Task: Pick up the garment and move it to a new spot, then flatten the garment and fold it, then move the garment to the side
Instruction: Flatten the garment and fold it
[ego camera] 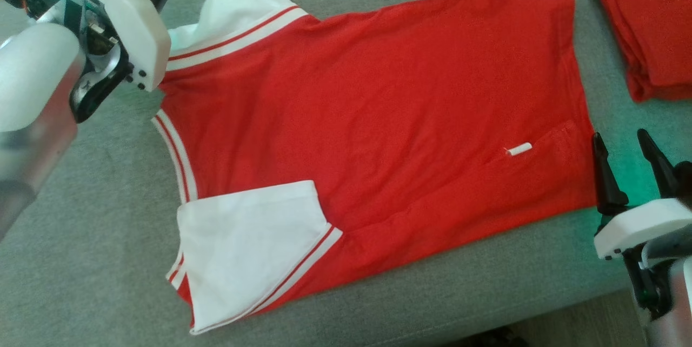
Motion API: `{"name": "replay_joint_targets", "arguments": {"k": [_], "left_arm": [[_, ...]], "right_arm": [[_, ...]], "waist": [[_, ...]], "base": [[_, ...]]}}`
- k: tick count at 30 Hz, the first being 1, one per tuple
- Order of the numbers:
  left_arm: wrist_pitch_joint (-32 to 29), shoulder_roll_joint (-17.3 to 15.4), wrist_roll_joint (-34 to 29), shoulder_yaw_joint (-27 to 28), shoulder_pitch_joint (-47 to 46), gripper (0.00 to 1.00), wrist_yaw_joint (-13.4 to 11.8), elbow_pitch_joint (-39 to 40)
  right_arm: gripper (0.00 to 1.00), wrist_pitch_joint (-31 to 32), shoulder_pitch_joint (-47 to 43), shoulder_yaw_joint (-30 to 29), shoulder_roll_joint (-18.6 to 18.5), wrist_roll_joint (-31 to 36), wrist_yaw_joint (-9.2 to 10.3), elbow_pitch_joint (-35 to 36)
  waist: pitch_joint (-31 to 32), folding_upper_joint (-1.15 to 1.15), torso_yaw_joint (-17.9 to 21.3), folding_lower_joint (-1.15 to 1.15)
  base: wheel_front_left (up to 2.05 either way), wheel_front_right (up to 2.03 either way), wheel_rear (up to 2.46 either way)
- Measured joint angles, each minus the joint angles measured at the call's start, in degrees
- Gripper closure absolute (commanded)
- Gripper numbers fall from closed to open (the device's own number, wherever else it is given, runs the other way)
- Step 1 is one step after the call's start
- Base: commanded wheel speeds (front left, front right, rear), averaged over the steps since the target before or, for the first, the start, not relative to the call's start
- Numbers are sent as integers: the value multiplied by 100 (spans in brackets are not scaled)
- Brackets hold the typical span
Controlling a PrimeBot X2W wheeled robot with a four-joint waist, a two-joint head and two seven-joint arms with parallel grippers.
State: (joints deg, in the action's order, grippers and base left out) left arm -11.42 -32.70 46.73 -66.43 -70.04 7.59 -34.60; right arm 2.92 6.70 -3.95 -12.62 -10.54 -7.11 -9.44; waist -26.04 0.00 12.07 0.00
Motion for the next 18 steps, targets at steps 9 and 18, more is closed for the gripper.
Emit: {"name": "replay_joint_targets", "arguments": {"k": [9,18], "left_arm": [[-259,198,533,20,352,0,-52,-521],[-1081,220,1125,-124,338,94,-44,-283]], "right_arm": [[0,-22,-24,54,13,3,0,-29],[0,-41,-11,-4,12,3,0,-26]], "waist": [[54,0,-181,0],[-76,0,-123,0]], "base": [[0,0,0],[0,0,0]]}}
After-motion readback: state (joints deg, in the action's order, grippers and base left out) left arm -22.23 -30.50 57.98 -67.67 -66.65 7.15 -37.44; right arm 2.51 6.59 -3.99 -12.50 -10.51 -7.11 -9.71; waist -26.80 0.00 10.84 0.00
